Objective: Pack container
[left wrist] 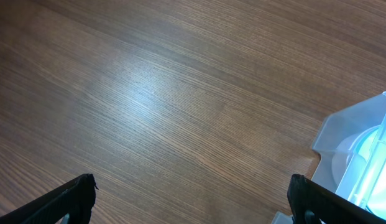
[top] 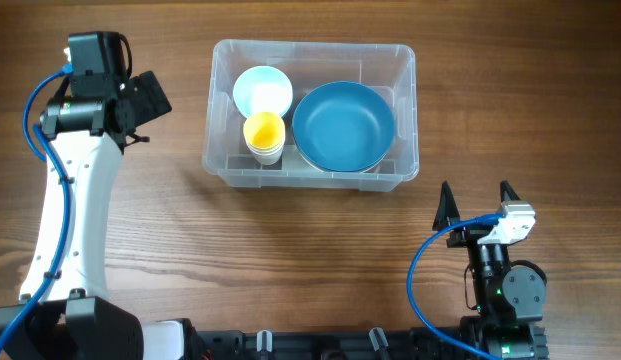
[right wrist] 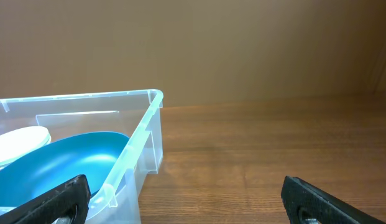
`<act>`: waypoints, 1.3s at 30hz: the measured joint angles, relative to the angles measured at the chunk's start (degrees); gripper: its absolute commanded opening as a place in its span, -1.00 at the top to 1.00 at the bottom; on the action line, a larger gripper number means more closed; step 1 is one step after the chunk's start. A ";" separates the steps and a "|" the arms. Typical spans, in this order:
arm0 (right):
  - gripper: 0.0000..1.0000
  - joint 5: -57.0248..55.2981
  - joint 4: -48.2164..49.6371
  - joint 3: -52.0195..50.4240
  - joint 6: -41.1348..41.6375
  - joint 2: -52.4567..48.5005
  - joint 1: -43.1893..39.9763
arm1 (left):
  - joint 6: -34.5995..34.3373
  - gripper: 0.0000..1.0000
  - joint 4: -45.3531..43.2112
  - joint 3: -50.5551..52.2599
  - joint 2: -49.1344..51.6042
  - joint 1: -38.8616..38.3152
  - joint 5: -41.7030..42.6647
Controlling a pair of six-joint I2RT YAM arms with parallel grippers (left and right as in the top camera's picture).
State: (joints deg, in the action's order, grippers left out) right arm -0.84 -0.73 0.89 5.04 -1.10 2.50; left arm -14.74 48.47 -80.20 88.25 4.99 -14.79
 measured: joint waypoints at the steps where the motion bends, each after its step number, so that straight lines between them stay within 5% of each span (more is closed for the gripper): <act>1: -1.00 0.00 0.00 0.00 -0.02 0.00 0.00 | 0.00 -0.99 0.00 0.00 0.00 0.00 0.00; 22: -1.00 0.00 0.00 0.00 0.00 0.00 0.00 | 0.00 -1.00 0.11 0.00 -1.97 -0.09 0.02; 34: -1.00 0.02 0.00 0.00 -0.02 0.00 0.00 | -0.02 -0.99 0.00 -0.85 -55.08 -5.49 -2.16; 39: -1.00 0.13 0.00 0.00 -0.02 0.00 0.00 | -0.02 -0.99 0.35 -0.92 -68.98 -5.49 -4.26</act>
State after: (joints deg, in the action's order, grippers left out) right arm -0.71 -0.73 0.89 5.02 -1.10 2.50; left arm -14.76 48.82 -81.12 19.27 -0.49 -19.05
